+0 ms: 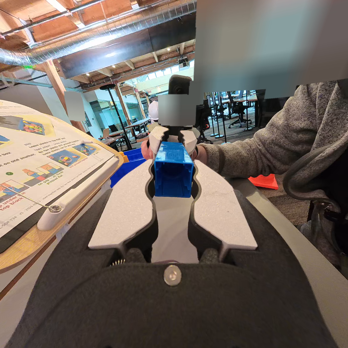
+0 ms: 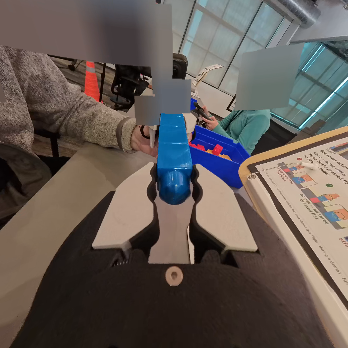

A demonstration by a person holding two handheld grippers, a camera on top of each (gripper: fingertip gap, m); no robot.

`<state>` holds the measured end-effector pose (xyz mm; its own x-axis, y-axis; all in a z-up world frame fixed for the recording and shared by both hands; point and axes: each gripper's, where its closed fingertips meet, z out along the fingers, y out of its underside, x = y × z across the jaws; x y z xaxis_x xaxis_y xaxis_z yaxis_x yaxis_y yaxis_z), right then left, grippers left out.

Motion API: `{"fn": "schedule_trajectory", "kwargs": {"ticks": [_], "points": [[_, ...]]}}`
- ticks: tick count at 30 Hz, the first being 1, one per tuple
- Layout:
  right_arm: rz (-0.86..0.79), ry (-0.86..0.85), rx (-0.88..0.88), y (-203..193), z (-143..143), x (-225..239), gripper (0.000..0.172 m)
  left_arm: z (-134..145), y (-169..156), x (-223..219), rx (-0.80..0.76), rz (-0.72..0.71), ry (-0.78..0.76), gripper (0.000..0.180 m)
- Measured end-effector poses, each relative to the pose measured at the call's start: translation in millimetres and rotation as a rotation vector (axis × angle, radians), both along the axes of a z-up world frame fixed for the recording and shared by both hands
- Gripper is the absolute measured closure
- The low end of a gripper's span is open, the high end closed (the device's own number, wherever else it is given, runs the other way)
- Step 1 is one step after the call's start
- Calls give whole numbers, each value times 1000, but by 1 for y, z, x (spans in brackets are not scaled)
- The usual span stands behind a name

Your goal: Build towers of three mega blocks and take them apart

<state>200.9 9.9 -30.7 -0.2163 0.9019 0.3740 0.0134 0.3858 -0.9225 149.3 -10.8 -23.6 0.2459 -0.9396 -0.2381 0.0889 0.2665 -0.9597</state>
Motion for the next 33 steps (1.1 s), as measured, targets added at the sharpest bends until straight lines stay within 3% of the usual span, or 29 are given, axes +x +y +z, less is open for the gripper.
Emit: {"fn": "schedule_trajectory", "kwargs": {"ticks": [23, 33], "points": [[26, 8, -55, 1, 2, 1, 136, -4, -1, 3, 82, 51, 63, 146], [-1, 1, 9, 1, 2, 1, 136, -5, 3, 3, 61, 52, 72, 144]]}}
